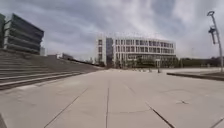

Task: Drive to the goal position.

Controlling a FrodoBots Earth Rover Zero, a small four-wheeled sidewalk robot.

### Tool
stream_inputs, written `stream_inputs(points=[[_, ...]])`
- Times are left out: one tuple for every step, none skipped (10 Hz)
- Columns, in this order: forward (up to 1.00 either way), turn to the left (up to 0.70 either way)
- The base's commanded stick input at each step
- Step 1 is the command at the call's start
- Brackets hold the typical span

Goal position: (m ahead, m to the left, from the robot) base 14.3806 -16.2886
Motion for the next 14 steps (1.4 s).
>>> stream_inputs(points=[[0.50,0.00],[0.50,0.00],[0.50,0.00],[0.50,0.00],[0.50,0.00],[0.50,0.00],[0.50,0.00],[0.50,0.00],[0.50,0.00],[0.50,0.00],[0.50,0.00],[0.50,0.00],[0.50,0.00],[0.50,0.00]])
